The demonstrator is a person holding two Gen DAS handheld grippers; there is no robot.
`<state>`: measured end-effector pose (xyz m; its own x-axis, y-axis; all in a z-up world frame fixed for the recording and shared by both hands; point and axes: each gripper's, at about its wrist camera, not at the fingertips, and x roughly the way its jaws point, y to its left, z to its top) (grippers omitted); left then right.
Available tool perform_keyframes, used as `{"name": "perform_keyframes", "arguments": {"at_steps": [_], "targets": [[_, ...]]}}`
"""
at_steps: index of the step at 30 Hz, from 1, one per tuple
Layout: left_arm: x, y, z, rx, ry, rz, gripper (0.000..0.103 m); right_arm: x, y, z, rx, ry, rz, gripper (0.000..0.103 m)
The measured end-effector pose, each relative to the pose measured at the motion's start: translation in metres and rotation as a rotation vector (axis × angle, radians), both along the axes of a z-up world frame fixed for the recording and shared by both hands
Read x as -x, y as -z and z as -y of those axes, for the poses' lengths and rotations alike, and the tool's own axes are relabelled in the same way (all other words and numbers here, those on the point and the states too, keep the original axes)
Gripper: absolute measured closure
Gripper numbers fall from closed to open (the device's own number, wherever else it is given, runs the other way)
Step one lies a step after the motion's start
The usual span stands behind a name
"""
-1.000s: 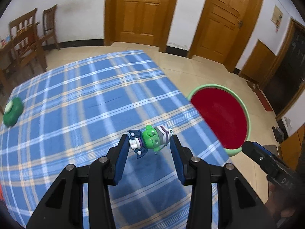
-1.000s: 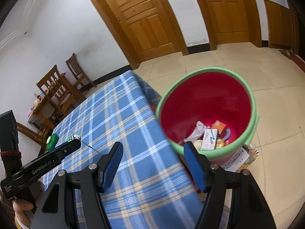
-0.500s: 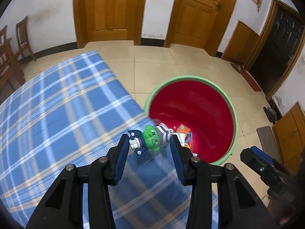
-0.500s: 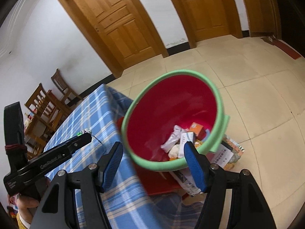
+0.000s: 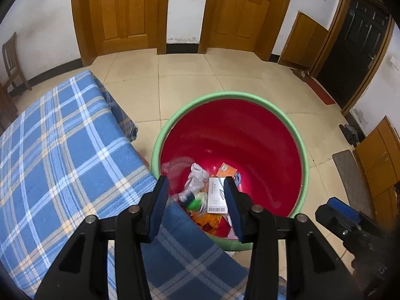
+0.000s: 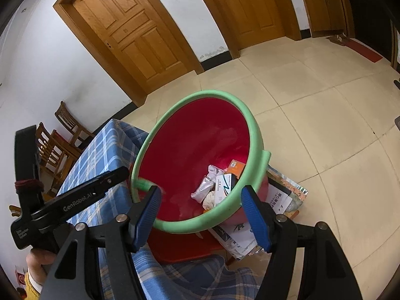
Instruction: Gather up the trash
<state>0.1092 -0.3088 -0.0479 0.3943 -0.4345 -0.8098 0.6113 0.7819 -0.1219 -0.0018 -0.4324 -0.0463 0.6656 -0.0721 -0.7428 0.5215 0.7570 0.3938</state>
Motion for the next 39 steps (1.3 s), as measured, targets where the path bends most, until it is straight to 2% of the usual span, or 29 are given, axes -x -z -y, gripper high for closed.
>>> {"name": "perform_keyframes", "arguments": {"at_steps": [11,18,30,35,39], "targets": [[0.009,-0.011,-0.033,0.012,-0.082,0.008,0.048,-0.006,-0.002,-0.011,0.008,-0.029,0.006,0.034],[0.016,-0.022,-0.069,0.027,-0.164,0.015,0.038,-0.012,-0.012,-0.032,0.030,-0.086,0.029,0.032],[0.025,-0.037,-0.134,0.039,-0.303,0.041,0.022,-0.026,-0.030,-0.084,0.088,-0.199,0.068,0.023],[0.034,-0.042,-0.160,0.030,-0.363,0.064,0.022,-0.029,-0.036,-0.103,0.111,-0.237,0.082,0.016],[0.041,-0.046,-0.180,0.036,-0.409,0.071,0.017,-0.030,-0.040,-0.120,0.126,-0.262,0.092,0.010]]}}
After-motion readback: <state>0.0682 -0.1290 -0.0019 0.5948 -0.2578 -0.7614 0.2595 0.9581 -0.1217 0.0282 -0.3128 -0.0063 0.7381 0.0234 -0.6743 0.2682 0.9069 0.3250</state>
